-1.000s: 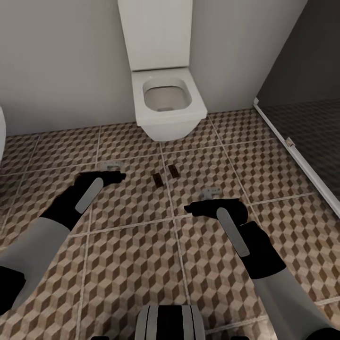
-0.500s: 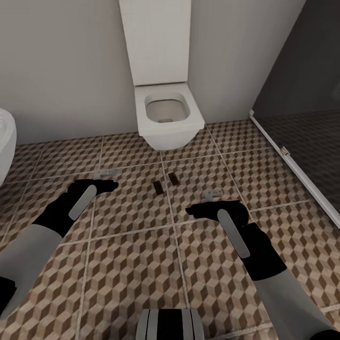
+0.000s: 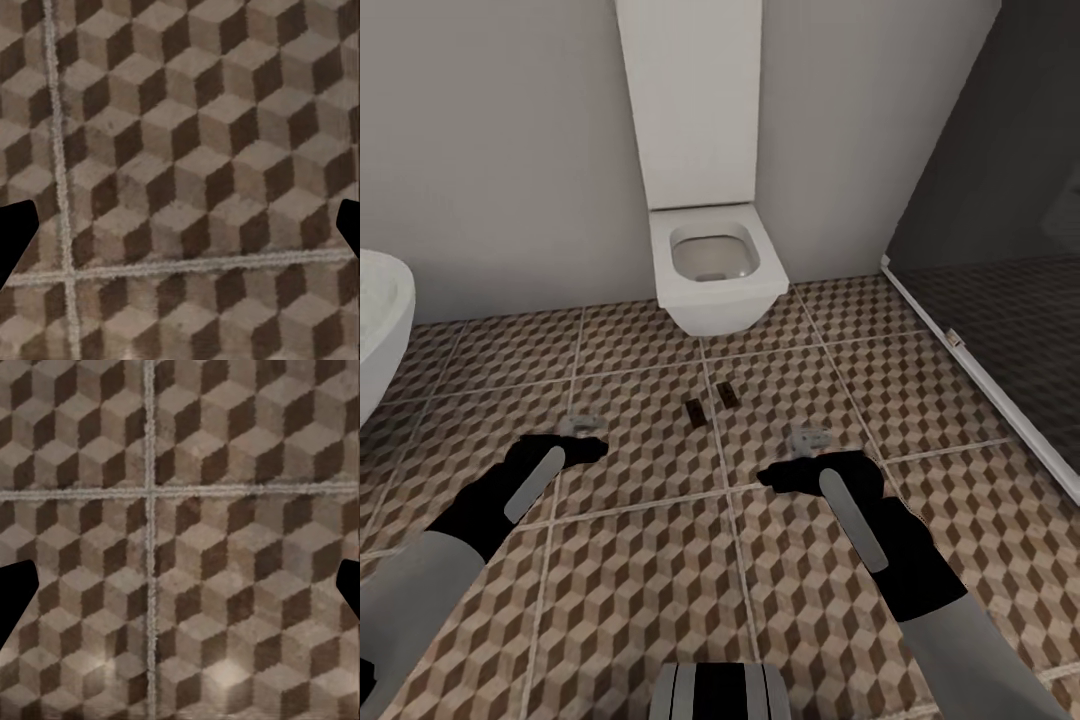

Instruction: Take the four mousetraps from the cabinet in the bathroom and place them on the bathroom floor. Make sure all four end up on the same floor surface, and ensure that at least two of them are either under or directly next to the same bathroom sink.

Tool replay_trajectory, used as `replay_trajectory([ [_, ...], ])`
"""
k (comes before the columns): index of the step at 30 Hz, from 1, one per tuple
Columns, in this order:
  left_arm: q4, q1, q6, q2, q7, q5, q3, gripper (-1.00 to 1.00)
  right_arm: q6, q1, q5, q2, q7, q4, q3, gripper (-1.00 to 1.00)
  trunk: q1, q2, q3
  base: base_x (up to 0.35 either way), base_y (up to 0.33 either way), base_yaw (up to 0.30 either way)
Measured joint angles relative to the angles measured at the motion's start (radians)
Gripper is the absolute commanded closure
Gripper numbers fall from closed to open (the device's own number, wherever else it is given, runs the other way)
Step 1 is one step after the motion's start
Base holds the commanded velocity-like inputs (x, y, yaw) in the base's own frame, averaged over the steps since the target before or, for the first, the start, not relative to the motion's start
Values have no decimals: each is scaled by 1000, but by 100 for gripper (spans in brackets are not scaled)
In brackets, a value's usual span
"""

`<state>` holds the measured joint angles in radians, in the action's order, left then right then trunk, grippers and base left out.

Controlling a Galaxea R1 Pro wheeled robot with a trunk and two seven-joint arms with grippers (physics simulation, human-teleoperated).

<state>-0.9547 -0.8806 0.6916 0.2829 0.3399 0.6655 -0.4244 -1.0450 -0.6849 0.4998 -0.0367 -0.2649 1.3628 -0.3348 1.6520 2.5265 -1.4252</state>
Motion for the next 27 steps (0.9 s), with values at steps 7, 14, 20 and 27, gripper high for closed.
replay_trajectory([
  [7,-1,57,1,1,1,-4,0,-100,0,49,-1,-4,1,-10,0,-100,-3,-2,27,0,0,0],
  [14,-2,115,0,1,5,-5,0,-100,0,120,-2,-12,1,-14,1,-100,-6,-3,54,0,0,0],
  [20,-1,153,-5,0,12,-5,-2,-100,8,168,-1,-19,1,-15,1,-100,-9,-5,77,0,0,0],
  [27,1,206,-9,-2,20,-6,-3,-100,46,230,-1,-22,2,-15,0,-100,-12,-6,105,0,0,0],
])
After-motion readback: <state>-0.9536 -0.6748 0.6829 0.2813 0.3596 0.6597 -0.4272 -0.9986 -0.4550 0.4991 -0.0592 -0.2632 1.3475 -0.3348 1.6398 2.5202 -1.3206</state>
